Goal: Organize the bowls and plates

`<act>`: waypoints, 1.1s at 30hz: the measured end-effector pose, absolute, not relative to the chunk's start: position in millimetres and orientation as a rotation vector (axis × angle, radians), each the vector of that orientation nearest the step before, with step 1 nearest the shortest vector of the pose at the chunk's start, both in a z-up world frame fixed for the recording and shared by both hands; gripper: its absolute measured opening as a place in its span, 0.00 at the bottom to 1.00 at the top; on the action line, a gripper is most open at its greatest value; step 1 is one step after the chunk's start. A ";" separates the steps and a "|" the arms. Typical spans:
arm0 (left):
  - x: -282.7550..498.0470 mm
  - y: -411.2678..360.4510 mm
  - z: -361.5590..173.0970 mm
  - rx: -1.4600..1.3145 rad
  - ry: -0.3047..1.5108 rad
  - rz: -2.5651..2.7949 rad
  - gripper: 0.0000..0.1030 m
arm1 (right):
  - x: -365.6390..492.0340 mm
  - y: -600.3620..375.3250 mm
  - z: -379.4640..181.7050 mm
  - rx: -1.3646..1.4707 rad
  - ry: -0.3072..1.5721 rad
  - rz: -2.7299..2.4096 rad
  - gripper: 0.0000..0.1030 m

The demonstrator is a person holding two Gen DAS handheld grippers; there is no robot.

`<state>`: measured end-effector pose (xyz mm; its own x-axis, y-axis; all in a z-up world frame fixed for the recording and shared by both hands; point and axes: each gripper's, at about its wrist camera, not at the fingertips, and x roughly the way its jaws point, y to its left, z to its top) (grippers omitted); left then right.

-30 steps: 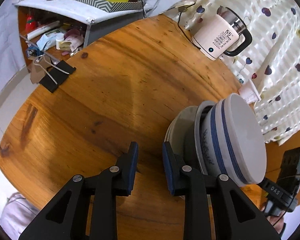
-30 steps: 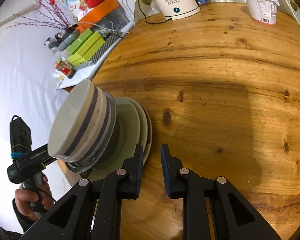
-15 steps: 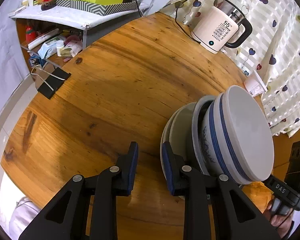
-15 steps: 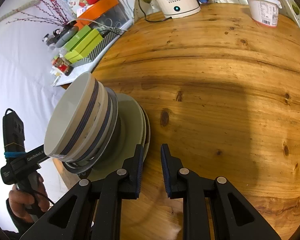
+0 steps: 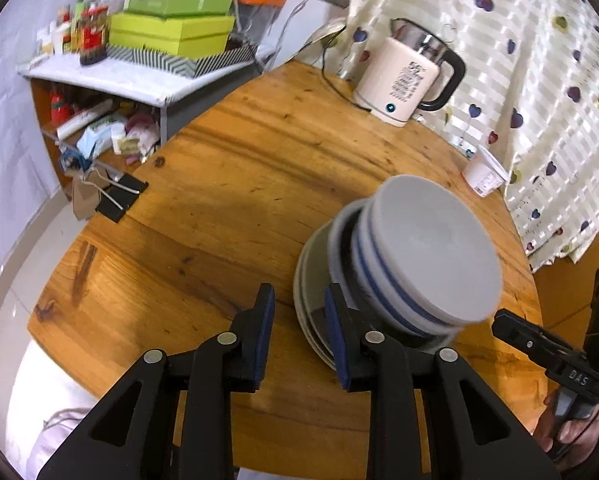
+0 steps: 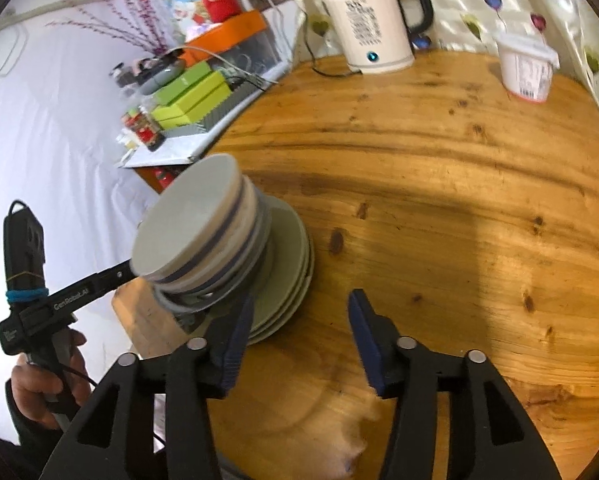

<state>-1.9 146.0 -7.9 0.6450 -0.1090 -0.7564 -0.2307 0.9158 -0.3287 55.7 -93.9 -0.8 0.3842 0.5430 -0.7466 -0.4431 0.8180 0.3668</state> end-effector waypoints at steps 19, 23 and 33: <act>-42.0 86.9 16.6 -0.215 0.839 0.095 0.52 | 1.5 -82.3 25.2 -0.053 0.883 0.677 0.72; -44.1 81.9 18.3 -0.205 0.831 0.090 0.52 | -3.5 -83.1 25.6 -0.068 0.875 0.671 0.74; -40.0 76.4 12.7 -0.181 0.846 0.103 0.52 | -2.3 -75.5 20.9 -0.100 0.882 0.679 0.75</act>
